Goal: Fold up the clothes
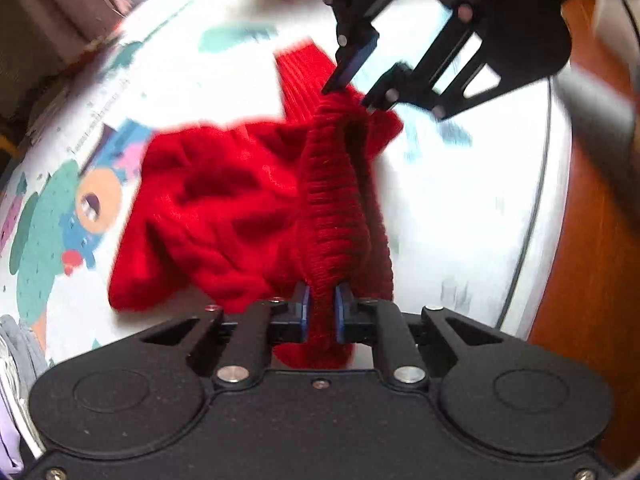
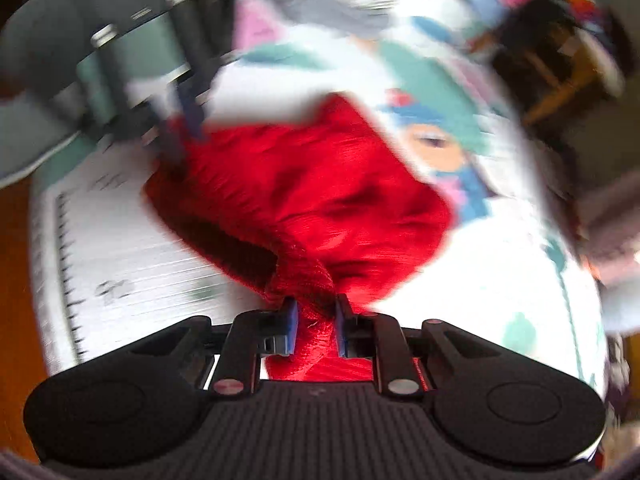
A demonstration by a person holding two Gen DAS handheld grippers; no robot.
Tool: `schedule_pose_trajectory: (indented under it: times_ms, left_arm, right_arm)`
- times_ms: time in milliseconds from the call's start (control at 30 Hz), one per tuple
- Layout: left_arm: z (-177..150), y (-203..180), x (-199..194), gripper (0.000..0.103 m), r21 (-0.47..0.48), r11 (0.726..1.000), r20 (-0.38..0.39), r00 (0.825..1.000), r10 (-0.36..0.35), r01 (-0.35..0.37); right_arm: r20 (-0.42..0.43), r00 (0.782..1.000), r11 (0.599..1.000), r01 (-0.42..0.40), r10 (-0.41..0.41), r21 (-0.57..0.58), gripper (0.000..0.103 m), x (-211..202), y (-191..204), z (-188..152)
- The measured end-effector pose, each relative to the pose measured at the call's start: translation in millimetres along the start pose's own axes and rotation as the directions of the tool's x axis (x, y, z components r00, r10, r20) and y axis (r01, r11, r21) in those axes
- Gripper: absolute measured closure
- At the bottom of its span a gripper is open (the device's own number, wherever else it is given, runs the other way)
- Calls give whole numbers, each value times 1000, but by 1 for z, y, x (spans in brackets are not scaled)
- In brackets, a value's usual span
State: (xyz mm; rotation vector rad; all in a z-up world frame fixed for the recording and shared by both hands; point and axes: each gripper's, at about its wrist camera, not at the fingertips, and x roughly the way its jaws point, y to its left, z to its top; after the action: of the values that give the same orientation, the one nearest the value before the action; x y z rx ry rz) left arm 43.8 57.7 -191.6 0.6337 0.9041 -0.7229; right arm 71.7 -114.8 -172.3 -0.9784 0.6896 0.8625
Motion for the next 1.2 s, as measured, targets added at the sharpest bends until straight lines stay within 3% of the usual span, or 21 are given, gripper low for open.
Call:
schedule_pose_trajectory:
  times_ms: [167, 200, 233, 367, 433, 533, 633, 733, 767, 800, 833, 900, 967, 1000, 1033, 1100, 1133, 1200]
  left_arm:
    - [79, 13, -36, 94, -158, 986, 195, 980, -28, 60]
    - [96, 14, -43, 94, -176, 981, 234, 972, -35, 78]
    - [112, 15, -48, 94, -192, 977, 267, 963, -42, 96]
    - [173, 15, -66, 95, -248, 948, 396, 914, -88, 199]
    - [198, 12, -69, 95, -262, 935, 430, 896, -109, 239]
    - [225, 0, -70, 95, -258, 917, 468, 870, -157, 304]
    - [236, 1, -76, 95, -261, 887, 517, 831, -205, 381]
    - [245, 9, -90, 95, -281, 852, 565, 794, -224, 441]
    - [244, 15, -92, 96, -312, 838, 568, 795, -213, 448]
    - [241, 21, -91, 96, -345, 839, 552, 813, -182, 422]
    - [235, 29, -84, 96, -404, 831, 515, 846, -139, 383]
    - [207, 50, -62, 96, -544, 775, 417, 905, -81, 320]
    - [172, 62, -36, 96, -633, 750, 262, 965, -25, 192]
    - [151, 67, -22, 96, -673, 729, 169, 985, -16, 127]
    - [129, 69, -8, 96, -687, 724, 68, 998, -10, 54]
    - [85, 69, 13, 96, -678, 731, -105, 995, -1, -71]
    - [64, 67, 23, 96, -658, 743, -188, 982, -1, -125]
    - [26, 61, 42, 93, -601, 772, -339, 941, -10, -208]
  right_arm:
    - [-1, 996, 970, 84, -86, 229, 86, -48, -85, -18]
    - [-6, 994, 960, 111, -113, 258, 91, -62, -103, -24]
    - [-9, 989, 947, 146, -150, 285, 102, -77, -121, -31]
    - [-21, 959, 863, 264, -283, 431, 102, -145, -200, -62]
    - [-59, 941, 838, 325, -335, 438, 102, -170, -226, -78]
    - [-138, 930, 807, 366, -342, 463, 101, -196, -247, -109]
    - [-148, 941, 734, 332, -306, 592, 89, -202, -246, -145]
    - [-215, 940, 687, 342, -267, 641, 64, -193, -245, -168]
    - [-219, 936, 664, 350, -276, 661, 55, -193, -242, -173]
    - [-220, 938, 643, 345, -268, 684, 52, -192, -241, -176]
    - [-218, 945, 624, 326, -245, 710, 50, -189, -243, -179]
    - [-216, 954, 593, 297, -206, 748, 49, -182, -245, -182]
    - [-216, 957, 600, 291, -195, 745, 46, -172, -243, -174]
    - [-215, 958, 604, 287, -191, 743, 45, -168, -243, -169]
    - [-212, 959, 614, 282, -187, 737, 44, -166, -241, -164]
    - [-200, 963, 642, 270, -182, 718, 40, -168, -237, -152]
    - [-195, 964, 656, 264, -179, 707, 35, -169, -234, -147]
    - [-189, 967, 690, 253, -169, 679, 32, -169, -229, -135]
